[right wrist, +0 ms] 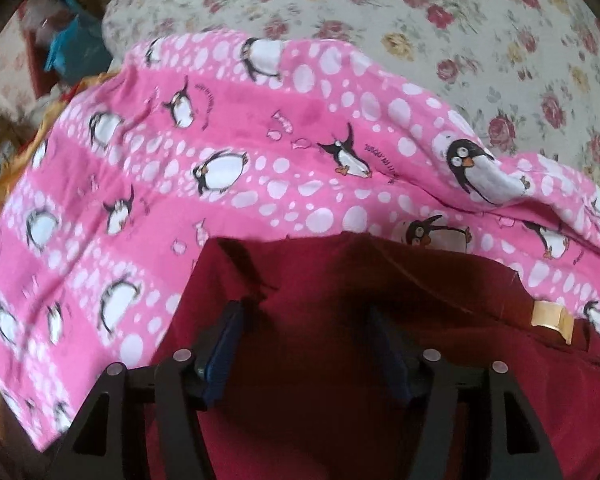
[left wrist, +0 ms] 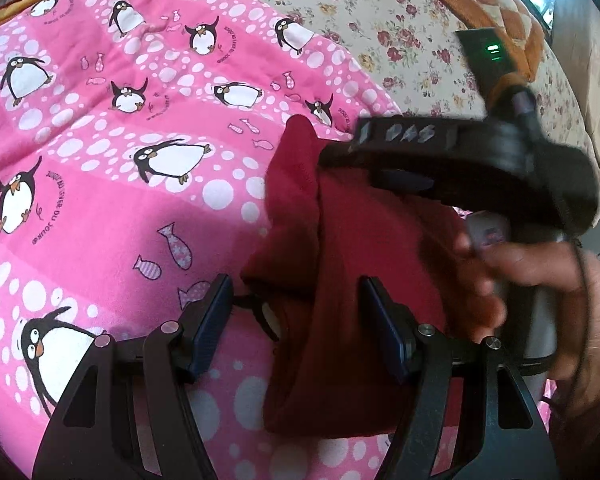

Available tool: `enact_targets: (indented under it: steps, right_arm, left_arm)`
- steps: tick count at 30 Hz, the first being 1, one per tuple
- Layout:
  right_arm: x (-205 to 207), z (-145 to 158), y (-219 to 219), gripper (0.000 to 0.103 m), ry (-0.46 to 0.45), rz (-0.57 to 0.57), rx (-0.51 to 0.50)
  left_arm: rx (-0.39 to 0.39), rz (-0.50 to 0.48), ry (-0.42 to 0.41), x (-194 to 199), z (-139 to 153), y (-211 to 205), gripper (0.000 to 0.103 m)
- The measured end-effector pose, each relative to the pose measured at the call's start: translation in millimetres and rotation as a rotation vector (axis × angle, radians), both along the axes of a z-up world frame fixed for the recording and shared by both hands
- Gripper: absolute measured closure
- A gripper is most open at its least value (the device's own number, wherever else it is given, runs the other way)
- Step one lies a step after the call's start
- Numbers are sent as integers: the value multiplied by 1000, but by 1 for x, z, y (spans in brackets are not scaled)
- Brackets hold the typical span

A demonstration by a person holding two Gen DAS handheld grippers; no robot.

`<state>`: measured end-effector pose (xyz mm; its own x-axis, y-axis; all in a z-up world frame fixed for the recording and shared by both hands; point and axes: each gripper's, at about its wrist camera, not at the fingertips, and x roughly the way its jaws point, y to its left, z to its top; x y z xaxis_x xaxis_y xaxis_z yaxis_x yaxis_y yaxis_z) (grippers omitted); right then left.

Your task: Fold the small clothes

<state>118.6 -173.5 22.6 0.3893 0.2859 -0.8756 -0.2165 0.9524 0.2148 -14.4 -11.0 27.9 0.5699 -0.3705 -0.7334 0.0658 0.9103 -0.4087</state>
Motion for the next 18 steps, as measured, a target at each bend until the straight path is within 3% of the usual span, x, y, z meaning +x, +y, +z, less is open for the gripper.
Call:
enact_targets:
  steps: [1,3,5,8,9,11,13,14,17,18]
  right_arm:
    - [0,3,-2,41,6,-7,24]
    - [-3,10,2,30,10,2,55]
    - [-3,11,13,27,13,40,40]
    - [-4,1,42,21,30,123,-56]
    - [-5,-4,52,20,10,142,-122]
    - [-8,-7,56,21,-19,140,-155]
    - [-11,-4,50,36,-32,124,-125]
    - [-14,0,45,53,-42,128,-118]
    - [-23,13,30,77,-44,159,-42]
    - [-26,18,23,78,-49,165,-26]
  left_arm:
    - [-7,2,2,0,0,1,36]
    - [-20,9,6,0,0,2,36]
    - [-23,11,3,0,0,2,36]
    - [-18,9,-7,-1,0,1,33]
    - [-14,6,-10,-1,0,0,33]
    - [-8,3,-15,-1,1,-2,30]
    - [-10,-1,-20,1,1,-3,27]
    - [-15,-2,-23,2,2,-3,25]
    - [-32,2,-34,6,2,-4,25]
    - [-46,-5,-35,7,3,-4,25]
